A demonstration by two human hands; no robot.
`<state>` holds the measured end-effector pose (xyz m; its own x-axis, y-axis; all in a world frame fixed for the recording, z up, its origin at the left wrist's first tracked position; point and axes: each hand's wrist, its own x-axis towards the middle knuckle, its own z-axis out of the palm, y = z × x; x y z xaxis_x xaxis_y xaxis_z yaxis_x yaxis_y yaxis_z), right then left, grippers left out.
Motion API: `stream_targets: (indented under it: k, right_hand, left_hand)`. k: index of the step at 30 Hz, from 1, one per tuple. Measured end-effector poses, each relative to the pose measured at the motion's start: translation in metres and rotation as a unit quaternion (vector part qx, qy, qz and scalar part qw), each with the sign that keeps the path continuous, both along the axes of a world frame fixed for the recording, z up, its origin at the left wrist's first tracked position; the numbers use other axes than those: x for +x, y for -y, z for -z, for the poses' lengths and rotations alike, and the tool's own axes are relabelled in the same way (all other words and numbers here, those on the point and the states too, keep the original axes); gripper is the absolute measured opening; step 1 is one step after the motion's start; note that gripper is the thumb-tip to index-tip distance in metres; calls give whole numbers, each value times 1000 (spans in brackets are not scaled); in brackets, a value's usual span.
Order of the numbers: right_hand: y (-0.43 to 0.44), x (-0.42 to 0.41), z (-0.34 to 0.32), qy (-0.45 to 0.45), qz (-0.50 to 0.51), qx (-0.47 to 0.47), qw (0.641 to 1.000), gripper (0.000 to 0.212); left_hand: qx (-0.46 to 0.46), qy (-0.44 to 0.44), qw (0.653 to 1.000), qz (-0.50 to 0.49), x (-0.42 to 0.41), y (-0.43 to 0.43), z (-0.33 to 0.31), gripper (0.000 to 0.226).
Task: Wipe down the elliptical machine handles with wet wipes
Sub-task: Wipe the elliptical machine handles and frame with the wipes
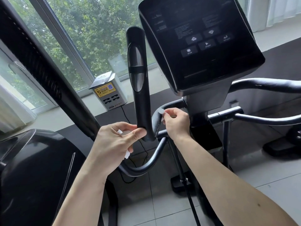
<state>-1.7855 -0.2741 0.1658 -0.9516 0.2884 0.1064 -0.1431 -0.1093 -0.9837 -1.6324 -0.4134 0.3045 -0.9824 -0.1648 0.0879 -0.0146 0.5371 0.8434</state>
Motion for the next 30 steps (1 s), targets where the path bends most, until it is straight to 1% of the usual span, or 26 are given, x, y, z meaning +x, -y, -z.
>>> stream_targets:
  k: [4,6,8,9,10,12,13,18,21,23,26,29,30]
  right_hand:
    - [-10,16,-4,-41,-76,-2,996,13]
    - [-21,33,-8,-59,-156,-19,986,13]
    - [-34,43,-16,-60,-248,-19,967,12]
    - [-39,42,-19,-61,-256,-4,965,14]
    - [-40,36,-21,-60,-221,20,973,16]
    - [-36,17,-22,-57,-97,69,991,21]
    - [-32,10,-22,-54,-65,76,993,23]
    - [-12,3,-19,-77,-65,72,992,21]
    - [-14,18,-20,-100,-82,87,988,39]
    - [-19,26,-17,-107,-117,85,984,43]
    - [-24,33,-14,-90,-171,58,979,37]
    - [-21,35,-12,-54,-136,71,987,6]
    - [-19,35,-12,-47,-122,75,989,4]
  left_hand:
    - [-2,3,1000,0,0,1,0,22]
    - [-4,4,1000,-1,0,0,0,20]
    - [-2,3,1000,0,0,-1,-1,19]
    - [-3,4,1000,1,0,-1,-1,19]
    - [-4,4,1000,1,0,-1,-1,18]
    - [-5,3,1000,3,0,-1,-1,19]
    - [-5,4,1000,4,0,-1,-1,19]
    - [-6,4,1000,6,1,-1,-2,22]
    - [-6,4,1000,7,0,-1,-2,24]
    - [-8,4,1000,9,1,-1,-2,26]
    - [-8,6,1000,8,1,0,-3,24]
    - [-5,7,1000,4,1,-2,-3,21]
    - [-3,8,1000,2,1,-2,-3,21]
